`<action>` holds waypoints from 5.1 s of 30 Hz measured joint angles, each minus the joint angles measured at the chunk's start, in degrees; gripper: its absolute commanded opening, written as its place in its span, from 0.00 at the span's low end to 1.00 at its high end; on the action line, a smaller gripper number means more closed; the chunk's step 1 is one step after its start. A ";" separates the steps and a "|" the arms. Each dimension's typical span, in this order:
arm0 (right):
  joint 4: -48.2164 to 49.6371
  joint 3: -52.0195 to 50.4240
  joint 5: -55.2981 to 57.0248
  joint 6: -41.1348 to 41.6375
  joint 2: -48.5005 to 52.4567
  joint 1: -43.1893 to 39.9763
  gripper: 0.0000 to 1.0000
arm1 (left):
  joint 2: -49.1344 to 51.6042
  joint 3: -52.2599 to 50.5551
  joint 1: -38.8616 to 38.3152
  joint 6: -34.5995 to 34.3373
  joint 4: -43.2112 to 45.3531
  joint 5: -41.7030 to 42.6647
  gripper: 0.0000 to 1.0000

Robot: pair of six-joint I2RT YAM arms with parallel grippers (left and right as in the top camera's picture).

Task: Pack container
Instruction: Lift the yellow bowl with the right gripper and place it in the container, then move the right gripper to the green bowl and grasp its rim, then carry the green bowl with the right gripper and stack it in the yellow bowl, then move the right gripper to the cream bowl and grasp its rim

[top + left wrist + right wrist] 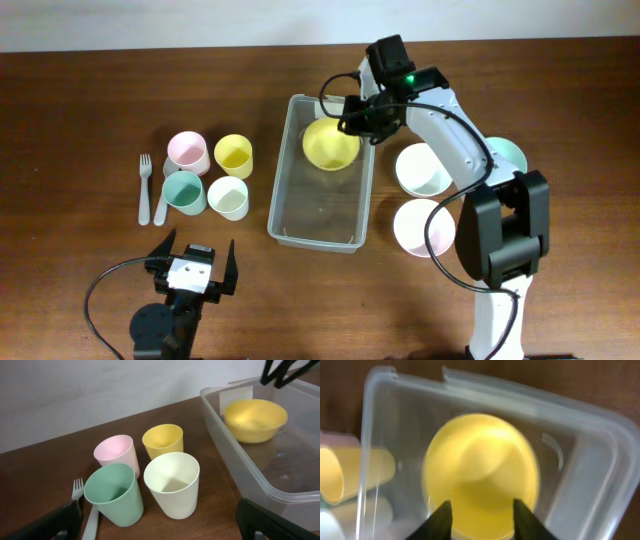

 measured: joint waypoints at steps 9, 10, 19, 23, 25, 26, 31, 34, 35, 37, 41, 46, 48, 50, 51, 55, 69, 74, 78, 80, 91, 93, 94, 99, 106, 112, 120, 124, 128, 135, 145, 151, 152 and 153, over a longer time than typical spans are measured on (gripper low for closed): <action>-15.34 0.02 6.29 -3.23 -15.15 -4.92 0.62 | 0.00 0.00 0.00 0.00 0.00 0.00 1.00; -16.46 0.07 7.52 -3.15 -17.57 -6.51 0.63 | 0.00 0.00 0.00 0.00 0.02 0.00 1.00; -24.15 0.55 13.46 -3.21 -25.88 -28.02 0.64 | 0.00 0.00 0.00 0.00 0.00 0.00 1.00; -22.71 -3.72 13.77 -3.26 -22.10 -34.05 0.64 | 0.00 0.00 0.00 -0.02 0.00 0.00 1.00; -21.18 -6.58 13.79 -3.23 -18.84 -36.68 0.64 | 0.00 0.00 0.00 0.00 0.00 0.00 1.00; -20.46 -7.58 13.77 -3.26 -17.44 -37.57 0.64 | 0.00 0.00 0.00 0.00 0.00 0.00 1.00; -19.23 -10.56 12.63 -4.87 -9.99 -42.03 0.64 | 0.00 0.00 0.00 0.00 0.00 0.00 1.00; -19.15 -10.56 11.43 -6.29 -6.78 -43.36 0.64 | 0.00 0.00 0.00 0.00 0.00 0.00 1.00; -19.12 -10.56 11.08 -6.73 -5.81 -43.50 0.64 | 0.00 0.00 0.00 0.00 0.00 0.00 1.00; -18.51 -10.56 10.62 -7.28 -4.24 -43.50 0.61 | 0.00 0.00 0.00 -0.02 0.00 0.00 1.00; -17.05 -10.64 9.88 -7.76 -1.62 -43.50 0.57 | 0.00 0.00 0.00 0.00 0.00 0.00 1.00; -14.88 -12.02 8.74 -8.20 -0.72 -43.50 0.54 | 0.00 0.00 0.00 0.00 0.00 0.00 1.00; -13.16 -13.16 8.07 -8.39 -0.72 -43.50 0.44 | 0.00 0.00 0.00 -0.02 0.02 0.00 1.00; -11.23 -14.86 7.61 -8.39 -0.72 -43.50 0.32 | 0.00 0.00 0.00 0.00 0.00 0.00 1.00; -10.64 -15.50 7.41 -8.00 -0.72 -43.50 0.25 | 0.00 0.00 0.00 0.00 0.02 0.00 1.00; -8.41 -17.27 6.34 -7.80 -0.72 -43.50 0.05 | 0.00 0.00 0.00 0.00 0.00 0.00 1.00; -10.21 -14.93 -1.31 -7.28 -9.07 -44.06 0.04 | 0.00 0.00 0.00 -0.02 0.00 0.00 1.00; -12.55 -9.44 -5.14 -7.26 -25.09 -38.88 0.04 | 0.00 0.00 0.00 0.00 0.02 0.00 1.00; -13.75 -6.93 -6.69 -6.78 -32.17 -29.75 0.04 | 0.00 0.00 0.00 0.00 -0.02 0.00 1.00; -13.64 -6.64 -7.02 -5.66 -33.48 -23.56 0.04 | 0.00 0.00 0.00 0.00 0.00 0.00 1.00; -2.32 -6.69 2.80 0.42 -16.87 1.86 0.04 | 0.00 0.00 0.00 0.00 0.00 0.00 1.00; 0.11 -6.69 3.48 0.66 -12.81 2.97 0.04 | 0.00 0.00 0.00 -0.02 0.02 0.00 1.00; 1.95 -6.73 3.67 0.74 -10.43 3.21 0.04 | 0.00 0.00 0.00 -0.02 0.02 0.00 1.00; 7.48 -6.80 4.50 1.62 -2.19 2.54 0.04 | 0.00 0.00 0.00 0.00 0.00 0.00 1.00; 7.30 -6.86 3.21 1.64 -0.74 0.68 0.39 | 0.00 0.00 0.00 0.00 0.00 0.00 1.00; -3.91 -2.62 1.11 0.37 -2.05 0.11 0.40 | 0.00 0.00 0.00 0.00 0.00 0.00 1.00; -19.47 3.93 7.02 -0.70 -17.22 -6.51 0.51 | 0.00 0.00 0.00 0.00 0.00 0.00 1.00; -26.27 5.14 10.27 -0.87 -22.80 -13.25 0.51 | 0.00 0.00 0.00 -0.02 0.00 0.00 1.00; -28.72 2.34 11.89 -1.07 -22.97 -18.03 0.52 | 0.00 0.00 0.00 0.00 0.00 0.00 1.00; -17.20 -15.17 12.55 -1.40 -20.72 -20.81 0.52 | 0.00 0.00 0.00 -0.02 0.02 0.00 1.00; 4.17 -35.19 12.66 -1.38 -19.96 -21.11 0.50 | 0.00 0.00 0.00 -0.02 0.00 0.00 1.00; 7.65 -36.81 11.02 -0.37 -19.19 -21.14 0.35 | 0.00 0.00 0.00 -0.02 0.00 0.00 1.00; 8.26 -36.81 10.80 -0.09 -18.53 -21.16 0.29 | 0.00 0.00 0.00 0.00 0.00 0.00 1.00; 9.07 -36.81 10.51 0.15 -17.68 -21.16 0.25 | 0.00 0.00 0.00 0.00 0.00 0.00 1.00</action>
